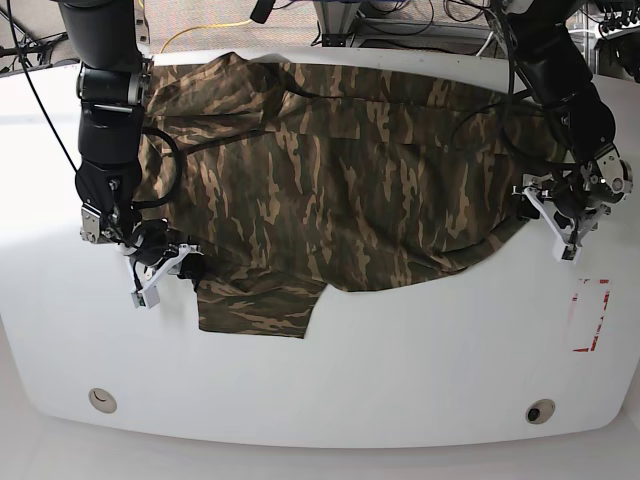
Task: Fold the T-shirt properly
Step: 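Pull the shirt edge with the left gripper outward, spreading the shirt flat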
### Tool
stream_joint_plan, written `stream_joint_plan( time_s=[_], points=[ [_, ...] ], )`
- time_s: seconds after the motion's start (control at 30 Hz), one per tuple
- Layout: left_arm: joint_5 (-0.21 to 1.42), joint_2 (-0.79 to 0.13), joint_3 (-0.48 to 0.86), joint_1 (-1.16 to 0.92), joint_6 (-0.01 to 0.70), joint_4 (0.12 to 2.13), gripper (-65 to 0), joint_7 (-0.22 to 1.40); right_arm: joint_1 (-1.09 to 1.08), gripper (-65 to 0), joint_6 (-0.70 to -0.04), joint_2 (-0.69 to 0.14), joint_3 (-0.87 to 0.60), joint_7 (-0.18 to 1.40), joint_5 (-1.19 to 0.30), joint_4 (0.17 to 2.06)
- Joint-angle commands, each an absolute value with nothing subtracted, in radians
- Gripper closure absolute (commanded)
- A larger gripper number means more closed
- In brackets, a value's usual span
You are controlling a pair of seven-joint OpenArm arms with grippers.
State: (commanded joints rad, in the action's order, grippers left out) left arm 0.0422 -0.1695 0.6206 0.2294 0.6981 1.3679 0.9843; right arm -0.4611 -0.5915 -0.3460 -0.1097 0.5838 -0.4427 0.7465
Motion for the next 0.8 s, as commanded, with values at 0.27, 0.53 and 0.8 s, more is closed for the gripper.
stream_joint_plan(
  time_s=[0.27, 0.53, 0.8],
  points=[
    [0.045, -0.17, 0.627, 0.262, 0.698, 1.356, -41.1, 0.998, -0.461, -9.8, -0.591, -0.344, -0.11, 0.584, -0.443, 0.746],
    [0.042, -0.162, 0.627, 0.297, 0.698, 1.204, -40.8, 0.992, -0.461, -9.8, -0.591, -0.344, -0.11, 0.584, -0.443, 0.746],
    [0.044, -0.157, 0.575, 0.269, 0.698, 1.211, -32.1, 0.992, -0.461, -9.8, -0.591, -0.344, -0.11, 0.584, -0.443, 0.746]
  ],
)
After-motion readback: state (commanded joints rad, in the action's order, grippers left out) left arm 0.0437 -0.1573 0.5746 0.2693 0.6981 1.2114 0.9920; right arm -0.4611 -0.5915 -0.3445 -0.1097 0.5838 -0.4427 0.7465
